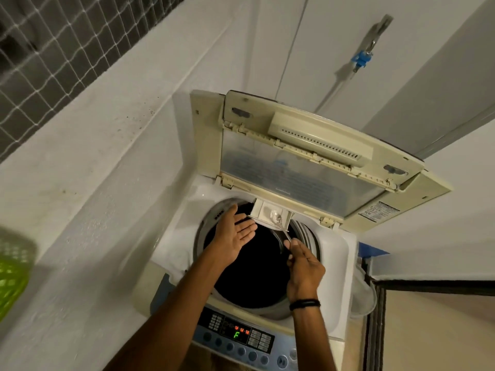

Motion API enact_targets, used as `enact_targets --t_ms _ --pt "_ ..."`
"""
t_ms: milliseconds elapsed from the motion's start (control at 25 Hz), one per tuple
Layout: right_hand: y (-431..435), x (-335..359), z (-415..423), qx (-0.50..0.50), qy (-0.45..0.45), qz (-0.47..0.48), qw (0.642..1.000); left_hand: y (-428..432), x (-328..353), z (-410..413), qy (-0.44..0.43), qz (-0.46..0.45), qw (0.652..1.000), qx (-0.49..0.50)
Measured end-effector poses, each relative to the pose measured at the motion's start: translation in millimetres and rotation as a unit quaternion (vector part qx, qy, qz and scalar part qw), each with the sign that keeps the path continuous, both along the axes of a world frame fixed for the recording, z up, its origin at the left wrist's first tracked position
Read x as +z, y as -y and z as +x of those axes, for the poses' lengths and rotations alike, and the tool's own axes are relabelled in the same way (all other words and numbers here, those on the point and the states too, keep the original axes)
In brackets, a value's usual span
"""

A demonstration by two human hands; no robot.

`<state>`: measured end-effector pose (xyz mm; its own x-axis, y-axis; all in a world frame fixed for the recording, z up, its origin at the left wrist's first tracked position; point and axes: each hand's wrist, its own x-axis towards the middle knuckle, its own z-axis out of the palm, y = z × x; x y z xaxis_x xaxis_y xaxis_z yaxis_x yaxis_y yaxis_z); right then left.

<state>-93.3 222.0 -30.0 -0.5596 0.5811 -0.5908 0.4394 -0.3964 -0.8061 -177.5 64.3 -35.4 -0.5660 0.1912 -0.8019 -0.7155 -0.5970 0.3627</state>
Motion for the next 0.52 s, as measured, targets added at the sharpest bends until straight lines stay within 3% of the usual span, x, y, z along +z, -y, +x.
enact_targets --t_ms 120,240,360,480,520 --pt "16 45 13 0.042 -0.053 -0.087 0.994 25 55 38 -0.073 -0.047 0.996 0.016" --pt "44 94 17 0.136 -0.067 -0.101 0.983 57 116 90 -0.173 -0.104 0.979 0.028" --pt "76 149 25 0.245 -0.144 -0.120 0.951 94 171 146 -0.263 -0.164 0.949 0.063" --pt "120 197 30 0.464 -0.194 -0.182 0.845 132 215 197 -0.298 -0.237 0.911 0.160" --pt "139 203 27 0.485 -0.198 -0.200 0.828 143 226 212 -0.305 -0.261 0.895 0.196"
